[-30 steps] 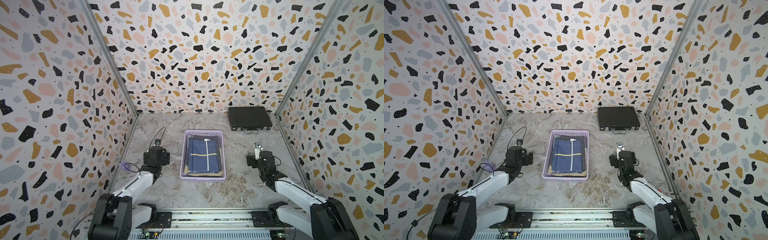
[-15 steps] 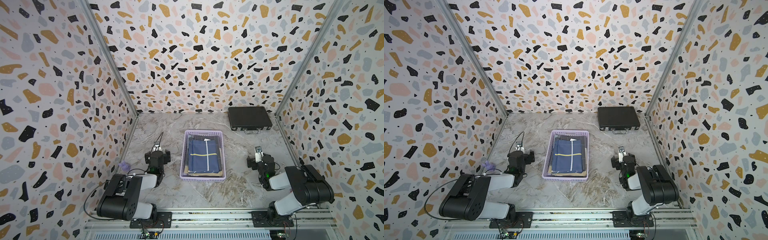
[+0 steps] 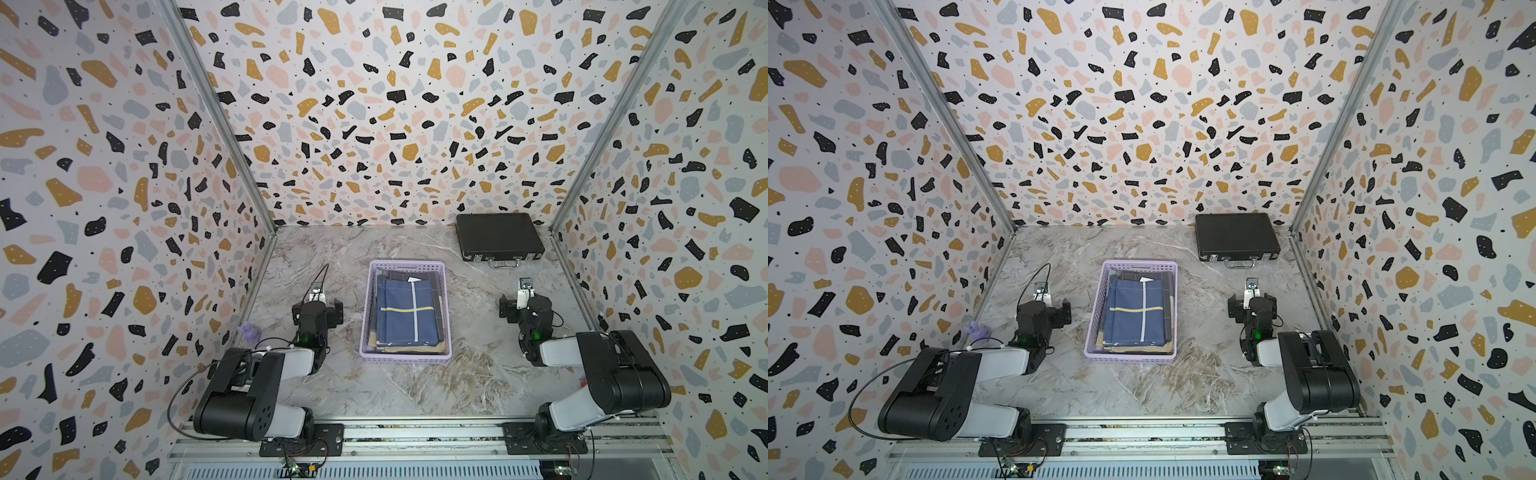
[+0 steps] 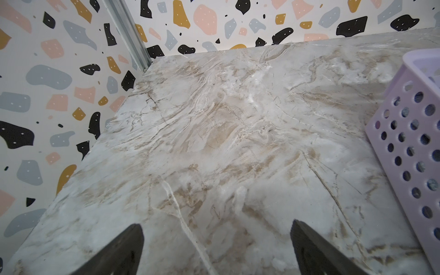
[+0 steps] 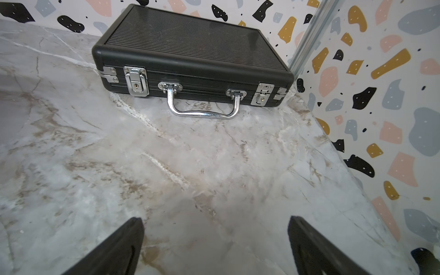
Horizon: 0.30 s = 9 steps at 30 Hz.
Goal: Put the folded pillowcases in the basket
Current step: Reset both arms
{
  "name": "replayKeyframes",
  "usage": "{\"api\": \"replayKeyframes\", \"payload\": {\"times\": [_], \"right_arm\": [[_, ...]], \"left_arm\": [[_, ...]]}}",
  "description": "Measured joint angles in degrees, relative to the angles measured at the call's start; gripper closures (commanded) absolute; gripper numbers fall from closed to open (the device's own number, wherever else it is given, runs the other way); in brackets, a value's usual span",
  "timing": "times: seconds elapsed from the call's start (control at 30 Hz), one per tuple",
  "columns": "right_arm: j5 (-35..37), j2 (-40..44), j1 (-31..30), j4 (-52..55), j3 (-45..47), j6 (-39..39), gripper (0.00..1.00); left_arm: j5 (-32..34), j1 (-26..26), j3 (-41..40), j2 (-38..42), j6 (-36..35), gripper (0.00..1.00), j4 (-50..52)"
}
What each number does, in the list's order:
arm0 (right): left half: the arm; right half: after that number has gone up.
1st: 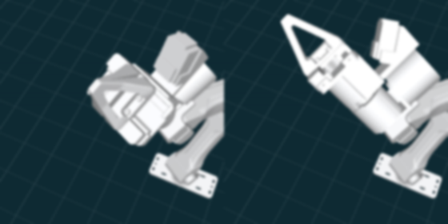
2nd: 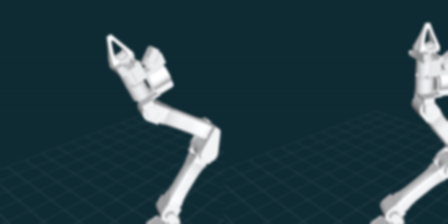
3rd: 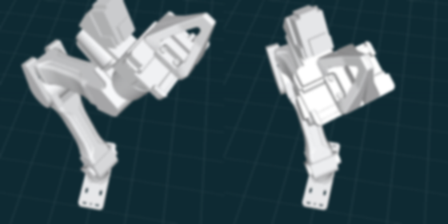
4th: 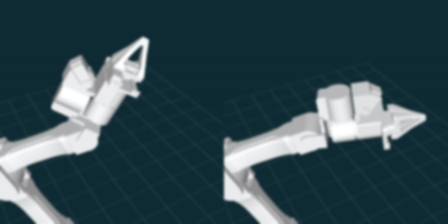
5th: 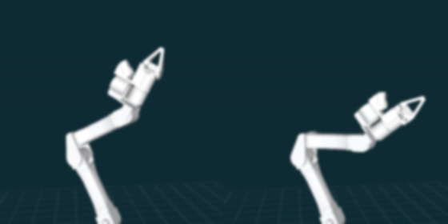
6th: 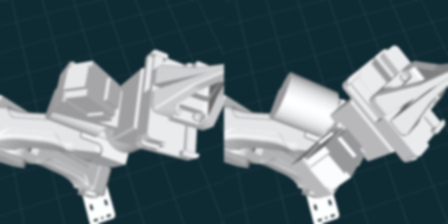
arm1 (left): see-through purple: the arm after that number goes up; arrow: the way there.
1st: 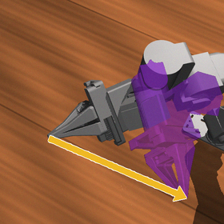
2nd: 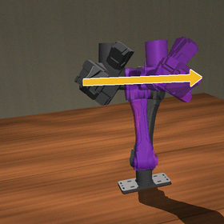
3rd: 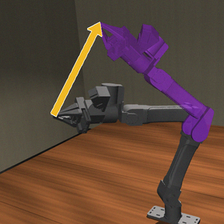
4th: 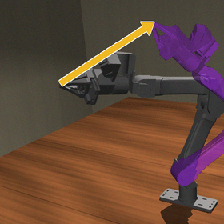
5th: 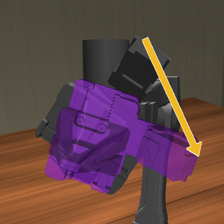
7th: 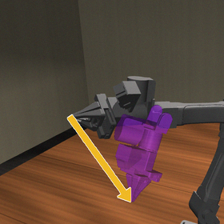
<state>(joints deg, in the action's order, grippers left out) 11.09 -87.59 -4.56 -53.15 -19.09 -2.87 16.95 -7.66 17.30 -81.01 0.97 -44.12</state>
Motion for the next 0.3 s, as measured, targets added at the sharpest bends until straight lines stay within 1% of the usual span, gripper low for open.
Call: {"api": "replayKeyframes", "payload": {"times": [0.3], "right_arm": [[0.09, 0.0, 0.0, 0.07, 0.0, 0.13, 0.0]], "left_arm": [[-3.37, 0.15, 0.22, -0.02, -1.18, 0.0, -0.02]]}}
